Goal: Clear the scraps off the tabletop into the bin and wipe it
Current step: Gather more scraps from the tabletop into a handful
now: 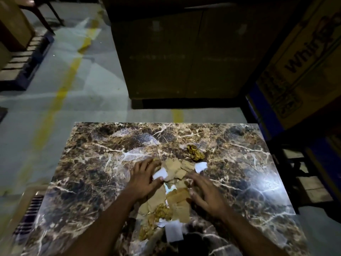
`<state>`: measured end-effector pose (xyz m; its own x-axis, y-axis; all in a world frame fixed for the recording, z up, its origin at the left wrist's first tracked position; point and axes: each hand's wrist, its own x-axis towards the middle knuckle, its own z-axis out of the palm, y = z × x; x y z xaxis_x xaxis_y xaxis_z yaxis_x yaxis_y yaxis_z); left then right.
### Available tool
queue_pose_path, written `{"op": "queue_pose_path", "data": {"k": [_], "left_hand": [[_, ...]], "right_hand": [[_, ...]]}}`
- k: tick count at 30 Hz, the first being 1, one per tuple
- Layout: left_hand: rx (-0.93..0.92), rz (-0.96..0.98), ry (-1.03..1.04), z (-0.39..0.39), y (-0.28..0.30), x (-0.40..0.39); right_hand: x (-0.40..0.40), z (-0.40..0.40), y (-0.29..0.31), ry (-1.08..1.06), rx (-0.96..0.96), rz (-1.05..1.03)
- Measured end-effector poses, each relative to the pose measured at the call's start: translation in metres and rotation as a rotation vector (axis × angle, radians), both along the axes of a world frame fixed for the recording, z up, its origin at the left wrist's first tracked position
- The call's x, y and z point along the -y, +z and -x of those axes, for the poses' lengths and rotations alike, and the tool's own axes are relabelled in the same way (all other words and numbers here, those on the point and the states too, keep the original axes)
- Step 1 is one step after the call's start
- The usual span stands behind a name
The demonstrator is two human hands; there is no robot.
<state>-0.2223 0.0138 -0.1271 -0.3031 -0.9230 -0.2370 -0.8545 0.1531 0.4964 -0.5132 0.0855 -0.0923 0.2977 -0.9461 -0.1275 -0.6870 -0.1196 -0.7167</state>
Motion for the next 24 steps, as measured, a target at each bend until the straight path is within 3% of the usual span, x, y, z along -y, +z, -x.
{"op": "queue_pose_path", "data": {"k": [4, 7, 11, 14, 19, 24], "left_hand": [[-0.108, -0.022, 0.057, 0.002, 0.001, 0.006], [-0.121, -0.100, 0.069, 0.008, 0.007, 0.014], [-0.146, -0.184, 0.024, 0.012, 0.014, 0.004], [-0.129, -0.159, -0.002, 0.008, 0.021, -0.006], [-0.019, -0.104, -0.011, -0.024, 0.028, -0.040], [0.059, -0.097, 0.034, -0.041, 0.022, -0.094]], "right_hand": [[0.081, 0.012, -0.003, -0.192, -0.145, 0.068], [0.116, 0.014, -0.015, -0.126, -0.279, -0.062], [0.090, -0.008, -0.021, 0.043, -0.201, -0.152], [0.065, -0.015, -0.025, 0.144, -0.198, -0.092], [0.038, 0.002, -0.023, 0.001, -0.214, -0.015], [0.027, -0.004, -0.027, 0.050, -0.265, -0.073]]}}
